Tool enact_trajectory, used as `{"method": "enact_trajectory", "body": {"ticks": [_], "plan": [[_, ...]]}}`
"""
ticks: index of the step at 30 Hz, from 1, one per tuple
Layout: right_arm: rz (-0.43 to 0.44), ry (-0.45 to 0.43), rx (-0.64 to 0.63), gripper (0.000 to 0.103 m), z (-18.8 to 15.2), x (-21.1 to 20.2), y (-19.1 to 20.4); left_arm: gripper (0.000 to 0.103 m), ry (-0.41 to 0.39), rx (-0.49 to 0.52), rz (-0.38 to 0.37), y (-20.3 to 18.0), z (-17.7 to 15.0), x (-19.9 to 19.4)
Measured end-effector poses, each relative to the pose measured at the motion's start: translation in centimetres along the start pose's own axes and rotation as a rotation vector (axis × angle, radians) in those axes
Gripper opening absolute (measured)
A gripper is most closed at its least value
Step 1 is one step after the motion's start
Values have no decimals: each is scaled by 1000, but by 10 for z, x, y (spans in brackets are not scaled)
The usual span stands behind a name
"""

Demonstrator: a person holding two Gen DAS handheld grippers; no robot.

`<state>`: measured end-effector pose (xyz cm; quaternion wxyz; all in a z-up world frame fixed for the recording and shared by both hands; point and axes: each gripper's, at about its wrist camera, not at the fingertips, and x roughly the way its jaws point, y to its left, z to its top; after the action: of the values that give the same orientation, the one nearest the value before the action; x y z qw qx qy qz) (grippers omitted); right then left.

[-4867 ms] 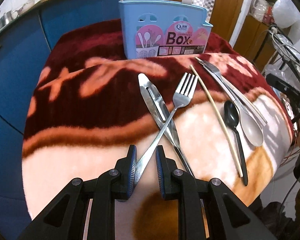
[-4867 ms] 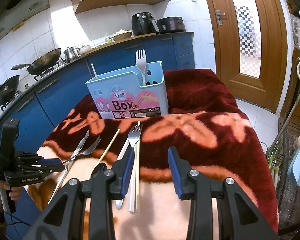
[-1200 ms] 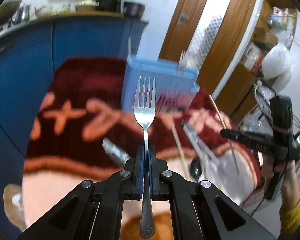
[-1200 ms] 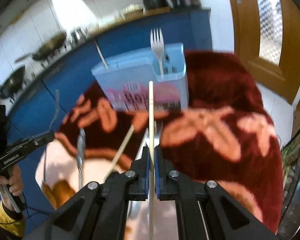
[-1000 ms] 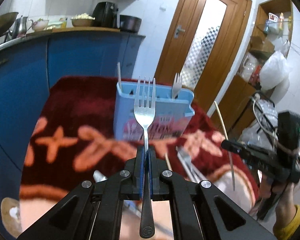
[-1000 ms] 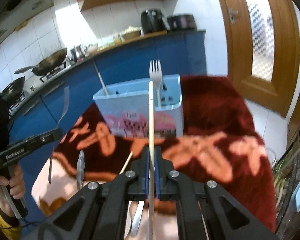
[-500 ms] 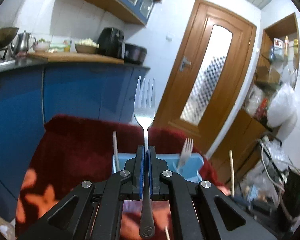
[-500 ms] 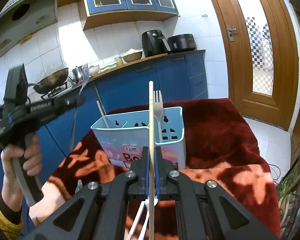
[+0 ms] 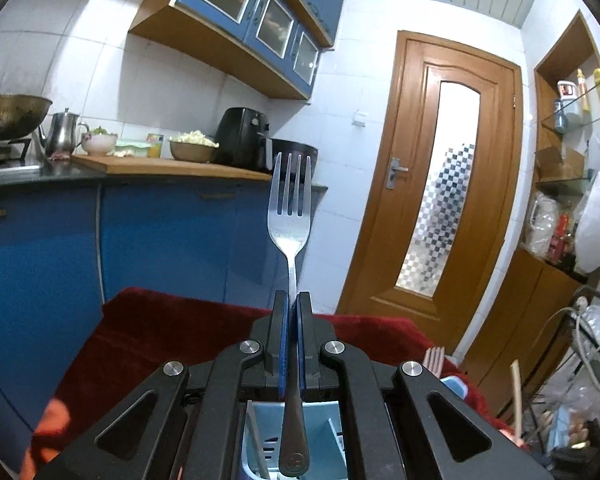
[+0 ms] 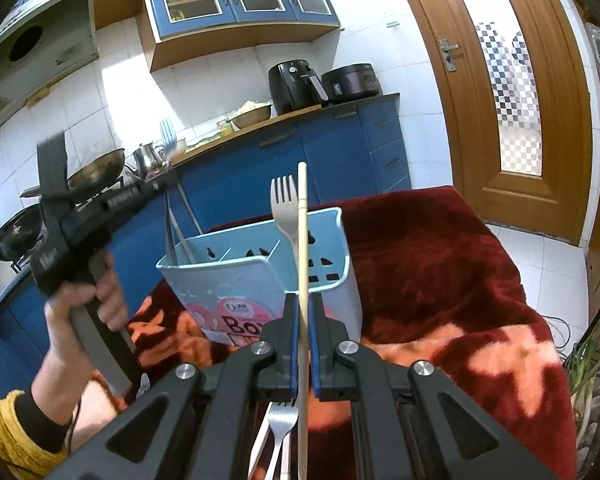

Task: Organize utensils
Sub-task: 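Lift the steel fork with the left tool while the right tool carries the wooden chopstick to the holder, then open the left tool over the holder while the right tool releases the wooden chopstick into it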

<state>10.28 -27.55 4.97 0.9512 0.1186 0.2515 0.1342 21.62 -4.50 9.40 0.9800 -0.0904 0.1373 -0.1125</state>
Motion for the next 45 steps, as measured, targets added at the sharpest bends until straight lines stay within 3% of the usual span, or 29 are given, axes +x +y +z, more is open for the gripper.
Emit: {"method": "enact_trajectory", "body": {"ticks": [7, 22, 36, 38, 39, 41, 45], "plan": [[-22, -76, -1, 6, 26, 11, -1, 3, 4, 14, 4, 0, -21, 7], [-21, -243, -63, 6, 76, 51, 16, 4, 17, -5, -2, 13, -28, 14], [-67, -188, -101, 6, 50, 84, 11, 3, 33, -3, -19, 11, -34, 17], [-60, -180, -92, 7, 48, 83, 10, 8, 37, 0, -22, 10, -34, 17], [-55, -175, -82, 9, 48, 81, 9, 9, 40, -1, -24, 9, -34, 16], [-46, -173, -70, 23, 47, 79, 7, 12, 44, 0, -26, 8, -34, 15], [-37, -189, -61, 25, 49, 66, 9, 15, 60, 6, -31, 4, -30, 9]]}}
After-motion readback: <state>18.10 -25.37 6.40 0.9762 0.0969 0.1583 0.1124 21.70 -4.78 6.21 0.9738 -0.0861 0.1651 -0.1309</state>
